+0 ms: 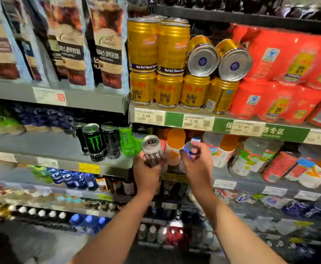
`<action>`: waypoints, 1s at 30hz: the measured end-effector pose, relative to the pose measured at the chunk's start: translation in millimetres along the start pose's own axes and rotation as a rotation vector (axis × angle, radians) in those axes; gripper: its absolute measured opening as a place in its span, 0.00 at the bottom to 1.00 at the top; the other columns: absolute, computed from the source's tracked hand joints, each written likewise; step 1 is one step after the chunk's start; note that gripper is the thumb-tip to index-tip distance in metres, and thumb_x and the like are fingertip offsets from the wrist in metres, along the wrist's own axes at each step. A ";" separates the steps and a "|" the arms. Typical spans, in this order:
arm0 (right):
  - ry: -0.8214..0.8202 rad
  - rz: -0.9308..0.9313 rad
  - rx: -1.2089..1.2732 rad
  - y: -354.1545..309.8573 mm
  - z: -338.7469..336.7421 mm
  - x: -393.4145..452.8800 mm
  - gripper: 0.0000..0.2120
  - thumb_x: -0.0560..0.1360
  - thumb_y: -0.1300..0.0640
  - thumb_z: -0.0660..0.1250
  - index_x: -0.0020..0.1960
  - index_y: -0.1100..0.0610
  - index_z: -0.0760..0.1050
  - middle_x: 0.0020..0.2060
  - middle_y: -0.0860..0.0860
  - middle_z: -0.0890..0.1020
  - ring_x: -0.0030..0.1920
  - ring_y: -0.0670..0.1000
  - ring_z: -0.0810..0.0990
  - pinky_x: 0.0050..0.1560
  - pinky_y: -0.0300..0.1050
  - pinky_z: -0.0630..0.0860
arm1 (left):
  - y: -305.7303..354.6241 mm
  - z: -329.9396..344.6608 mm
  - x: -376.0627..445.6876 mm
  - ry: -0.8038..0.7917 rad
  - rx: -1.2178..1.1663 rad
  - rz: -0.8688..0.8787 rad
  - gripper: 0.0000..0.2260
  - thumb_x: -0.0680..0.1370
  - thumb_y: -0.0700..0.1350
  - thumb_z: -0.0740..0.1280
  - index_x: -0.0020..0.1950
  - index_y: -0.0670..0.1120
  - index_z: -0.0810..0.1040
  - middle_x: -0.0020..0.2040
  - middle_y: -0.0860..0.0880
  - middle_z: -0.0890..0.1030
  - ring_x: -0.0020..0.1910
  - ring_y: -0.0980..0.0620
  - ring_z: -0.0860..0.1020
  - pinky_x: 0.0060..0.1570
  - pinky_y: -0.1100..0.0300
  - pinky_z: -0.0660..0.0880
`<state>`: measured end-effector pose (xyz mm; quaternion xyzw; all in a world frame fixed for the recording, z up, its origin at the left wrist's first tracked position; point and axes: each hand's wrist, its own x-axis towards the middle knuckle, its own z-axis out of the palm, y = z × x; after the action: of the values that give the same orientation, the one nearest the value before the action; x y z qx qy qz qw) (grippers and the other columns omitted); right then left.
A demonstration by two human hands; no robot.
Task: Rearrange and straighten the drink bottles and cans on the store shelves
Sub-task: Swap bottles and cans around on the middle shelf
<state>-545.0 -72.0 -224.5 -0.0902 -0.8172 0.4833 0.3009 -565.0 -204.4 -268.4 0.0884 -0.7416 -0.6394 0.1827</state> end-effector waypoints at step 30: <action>0.114 0.240 -0.305 19.2 30.4 20.0 0.38 0.68 0.49 0.79 0.70 0.63 0.67 0.63 0.58 0.72 0.67 0.59 0.68 0.67 0.51 0.65 | -16.0 26.1 19.0 0.128 0.041 0.053 0.30 0.65 0.47 0.82 0.62 0.41 0.76 0.57 0.48 0.76 0.56 0.51 0.73 0.54 0.62 0.70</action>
<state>-581.4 -75.7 -243.4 -0.2586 -0.8458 0.3805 0.2700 -594.0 -190.1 -284.1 0.1130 -0.7433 -0.6122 0.2447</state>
